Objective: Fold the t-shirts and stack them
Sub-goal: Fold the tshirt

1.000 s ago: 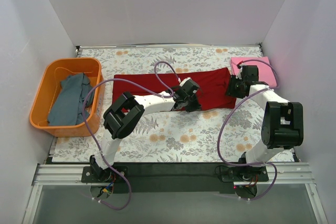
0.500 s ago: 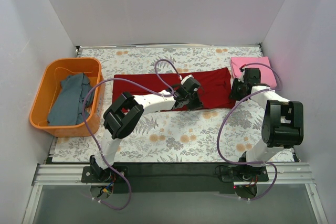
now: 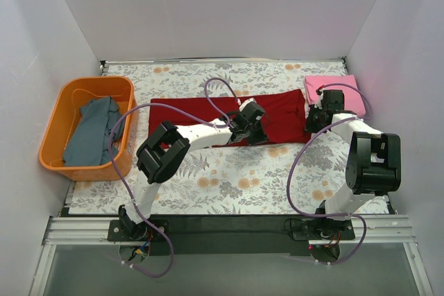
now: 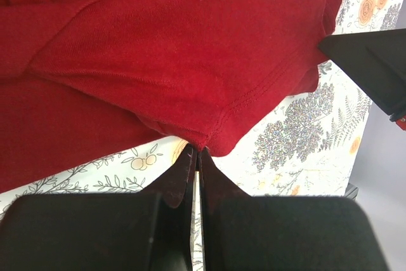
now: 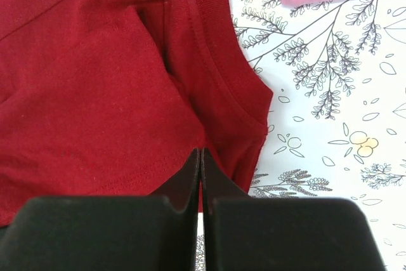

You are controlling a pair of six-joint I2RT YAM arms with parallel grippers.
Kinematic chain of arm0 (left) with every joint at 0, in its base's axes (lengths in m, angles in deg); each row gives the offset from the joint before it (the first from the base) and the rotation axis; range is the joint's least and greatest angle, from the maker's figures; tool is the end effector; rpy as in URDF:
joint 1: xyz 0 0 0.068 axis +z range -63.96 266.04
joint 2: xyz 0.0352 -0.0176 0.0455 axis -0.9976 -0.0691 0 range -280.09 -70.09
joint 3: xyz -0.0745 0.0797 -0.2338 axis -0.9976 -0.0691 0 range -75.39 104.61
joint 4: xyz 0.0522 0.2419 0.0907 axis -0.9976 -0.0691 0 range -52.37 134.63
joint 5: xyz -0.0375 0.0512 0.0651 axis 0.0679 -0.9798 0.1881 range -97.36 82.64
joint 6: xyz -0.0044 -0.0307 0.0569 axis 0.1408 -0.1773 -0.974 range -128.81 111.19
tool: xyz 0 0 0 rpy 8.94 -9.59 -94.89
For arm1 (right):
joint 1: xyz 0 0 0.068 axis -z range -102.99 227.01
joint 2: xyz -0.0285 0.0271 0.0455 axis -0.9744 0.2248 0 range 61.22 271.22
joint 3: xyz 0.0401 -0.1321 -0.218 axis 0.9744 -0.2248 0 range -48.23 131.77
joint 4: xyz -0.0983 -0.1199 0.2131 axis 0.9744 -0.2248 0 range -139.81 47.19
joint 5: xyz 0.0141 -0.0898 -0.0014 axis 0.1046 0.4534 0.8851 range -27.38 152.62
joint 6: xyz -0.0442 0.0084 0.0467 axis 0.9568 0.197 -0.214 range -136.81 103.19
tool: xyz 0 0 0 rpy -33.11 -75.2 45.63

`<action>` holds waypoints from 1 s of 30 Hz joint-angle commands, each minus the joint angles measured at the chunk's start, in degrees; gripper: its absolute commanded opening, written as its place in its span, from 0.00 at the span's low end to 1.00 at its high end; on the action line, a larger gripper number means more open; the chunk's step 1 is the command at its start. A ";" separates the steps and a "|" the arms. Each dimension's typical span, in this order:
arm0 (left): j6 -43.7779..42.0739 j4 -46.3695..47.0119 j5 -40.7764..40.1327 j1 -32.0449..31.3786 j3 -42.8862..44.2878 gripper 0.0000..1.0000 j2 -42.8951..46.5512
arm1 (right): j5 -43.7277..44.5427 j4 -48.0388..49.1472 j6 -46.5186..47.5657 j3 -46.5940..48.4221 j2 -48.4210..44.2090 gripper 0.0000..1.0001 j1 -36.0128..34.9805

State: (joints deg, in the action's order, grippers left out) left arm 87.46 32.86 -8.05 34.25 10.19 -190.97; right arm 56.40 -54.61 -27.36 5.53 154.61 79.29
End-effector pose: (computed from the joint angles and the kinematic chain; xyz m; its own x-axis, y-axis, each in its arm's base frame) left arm 0.2905 -0.3681 0.1417 -0.7266 -0.6839 0.0657 -0.5354 0.5038 -0.6779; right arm 0.3408 -0.0081 0.1531 -0.7731 0.2129 -0.5975 0.1154 0.9735 0.1975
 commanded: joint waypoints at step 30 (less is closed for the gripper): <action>-6.62 2.27 7.81 13.47 12.15 0.00 -7.44 | -13.73 1.07 -7.38 34.48 22.28 0.01 0.18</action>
State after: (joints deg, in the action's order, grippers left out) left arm 82.35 34.00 -0.97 47.25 20.34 -199.36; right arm 43.85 -54.85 -33.91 36.28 175.85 79.25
